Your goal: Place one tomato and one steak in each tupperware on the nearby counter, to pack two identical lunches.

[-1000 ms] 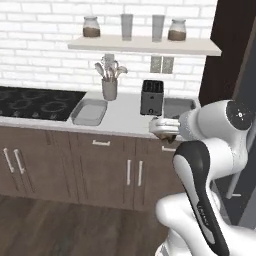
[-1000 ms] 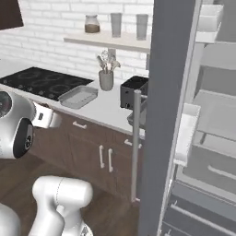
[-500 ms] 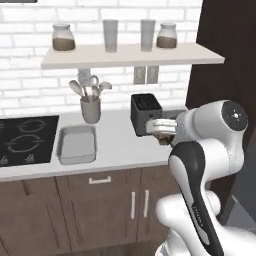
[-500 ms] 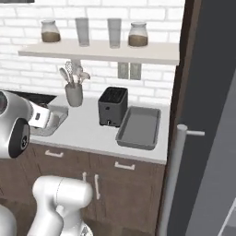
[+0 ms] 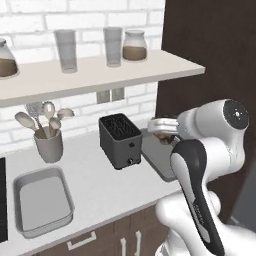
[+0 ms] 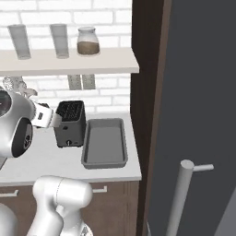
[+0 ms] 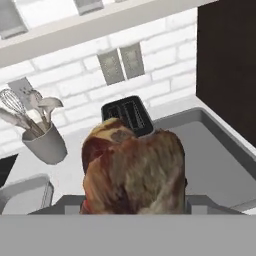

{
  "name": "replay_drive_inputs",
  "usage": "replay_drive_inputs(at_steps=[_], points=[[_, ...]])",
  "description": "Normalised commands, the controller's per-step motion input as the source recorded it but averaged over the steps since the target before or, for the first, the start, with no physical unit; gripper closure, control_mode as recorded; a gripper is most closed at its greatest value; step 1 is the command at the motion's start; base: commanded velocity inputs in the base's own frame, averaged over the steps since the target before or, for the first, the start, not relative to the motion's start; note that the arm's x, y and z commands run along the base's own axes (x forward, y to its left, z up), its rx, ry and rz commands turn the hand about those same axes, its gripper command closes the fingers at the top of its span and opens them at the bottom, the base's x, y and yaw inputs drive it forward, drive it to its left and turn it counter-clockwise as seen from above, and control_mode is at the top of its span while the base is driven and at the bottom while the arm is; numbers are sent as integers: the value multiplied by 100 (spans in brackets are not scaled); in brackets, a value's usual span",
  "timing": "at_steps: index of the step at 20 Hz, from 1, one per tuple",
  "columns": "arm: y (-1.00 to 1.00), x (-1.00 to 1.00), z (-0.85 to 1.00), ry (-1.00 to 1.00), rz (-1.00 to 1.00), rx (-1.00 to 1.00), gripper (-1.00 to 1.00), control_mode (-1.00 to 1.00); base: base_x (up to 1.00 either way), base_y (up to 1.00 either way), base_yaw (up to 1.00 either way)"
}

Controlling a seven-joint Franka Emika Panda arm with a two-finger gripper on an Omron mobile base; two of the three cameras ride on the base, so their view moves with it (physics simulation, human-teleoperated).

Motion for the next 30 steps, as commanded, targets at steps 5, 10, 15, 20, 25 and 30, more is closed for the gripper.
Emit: replay_drive_inputs(at_steps=[5,10,15,20,25,30], points=[[-19,0,-28,1,-28,-5,100,-100,1,-1,-9],[-41,5,-46,8,-21,-4,100,-100,0,0,0],[-40,41,-37,22,-1,0,100,-100,0,0,0],[-32,60,-36,13,8,0,100,-100,0,0,0],[-39,78,-57,4,14,3,100,-100,0,0,0],[-7,98,-58,0,12,0,100,-100,0,0,0]])
